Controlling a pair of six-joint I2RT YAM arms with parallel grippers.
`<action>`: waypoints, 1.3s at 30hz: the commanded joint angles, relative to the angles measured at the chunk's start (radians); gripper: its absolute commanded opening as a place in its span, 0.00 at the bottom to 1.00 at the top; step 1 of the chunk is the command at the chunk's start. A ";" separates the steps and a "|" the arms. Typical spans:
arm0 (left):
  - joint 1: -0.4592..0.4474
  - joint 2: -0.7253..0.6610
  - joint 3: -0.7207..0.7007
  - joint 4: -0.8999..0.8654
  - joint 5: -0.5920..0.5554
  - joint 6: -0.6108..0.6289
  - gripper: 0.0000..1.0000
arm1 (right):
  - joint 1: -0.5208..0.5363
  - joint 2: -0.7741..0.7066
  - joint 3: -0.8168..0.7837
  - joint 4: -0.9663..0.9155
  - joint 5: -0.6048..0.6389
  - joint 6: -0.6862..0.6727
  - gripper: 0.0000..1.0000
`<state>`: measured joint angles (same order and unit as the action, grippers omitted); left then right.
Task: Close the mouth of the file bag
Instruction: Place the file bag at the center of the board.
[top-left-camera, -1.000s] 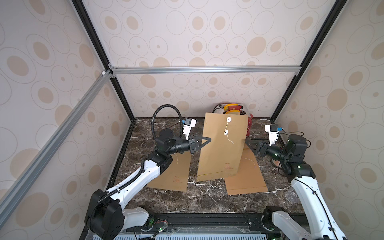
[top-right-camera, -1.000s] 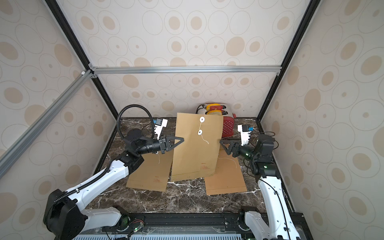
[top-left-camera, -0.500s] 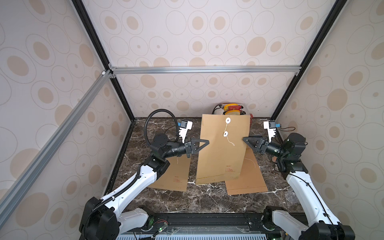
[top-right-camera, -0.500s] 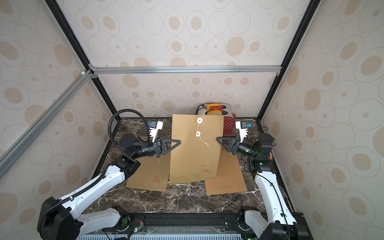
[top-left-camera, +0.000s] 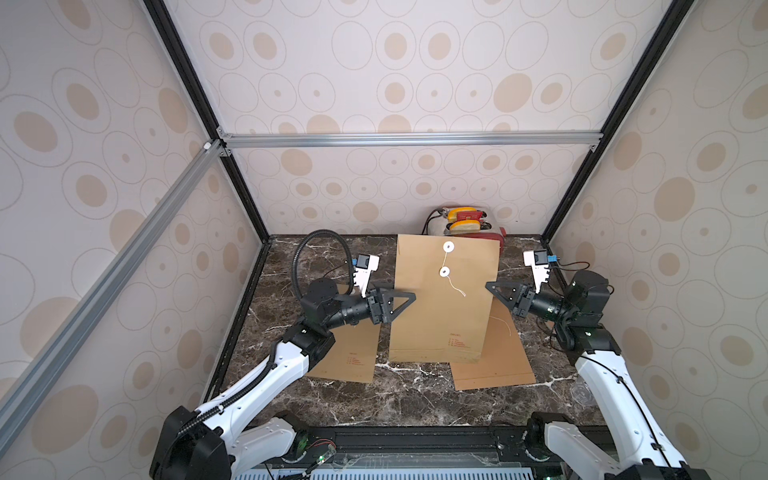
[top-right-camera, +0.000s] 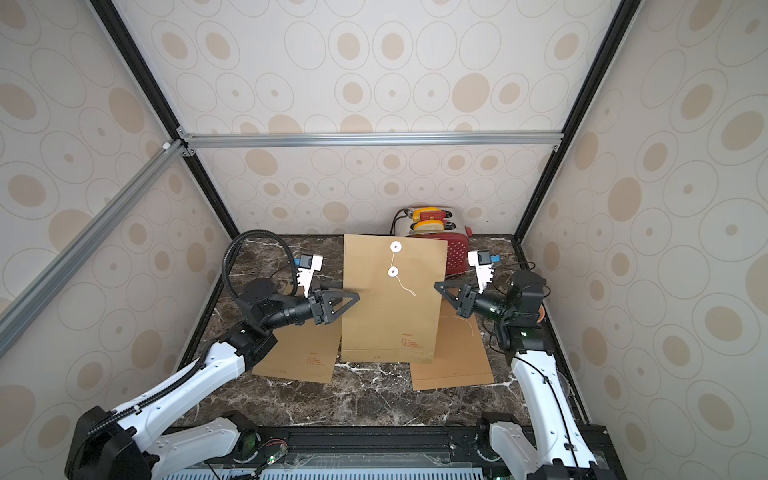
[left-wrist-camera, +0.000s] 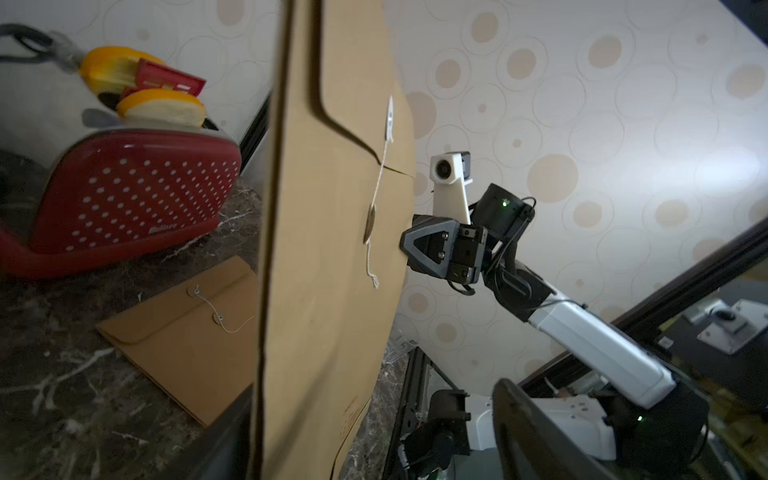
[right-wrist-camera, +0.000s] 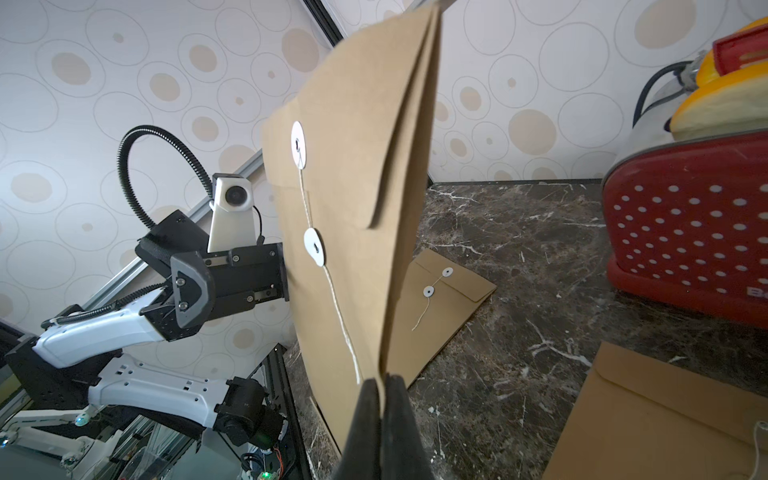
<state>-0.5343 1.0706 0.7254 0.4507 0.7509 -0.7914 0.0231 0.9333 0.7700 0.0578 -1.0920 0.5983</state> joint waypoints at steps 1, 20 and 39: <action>0.000 -0.066 -0.068 -0.014 -0.155 0.021 0.91 | 0.005 -0.020 -0.063 -0.069 0.051 -0.020 0.00; 0.001 -0.010 -0.319 -0.088 -0.490 0.036 0.99 | 0.015 0.179 -0.271 -0.091 0.197 -0.119 0.00; 0.108 0.286 -0.300 -0.073 -0.544 -0.021 0.99 | 0.256 0.535 0.023 -0.243 0.634 -0.079 0.00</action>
<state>-0.4339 1.3575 0.4011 0.3592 0.2356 -0.8001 0.2512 1.4307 0.7589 -0.1513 -0.5365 0.5167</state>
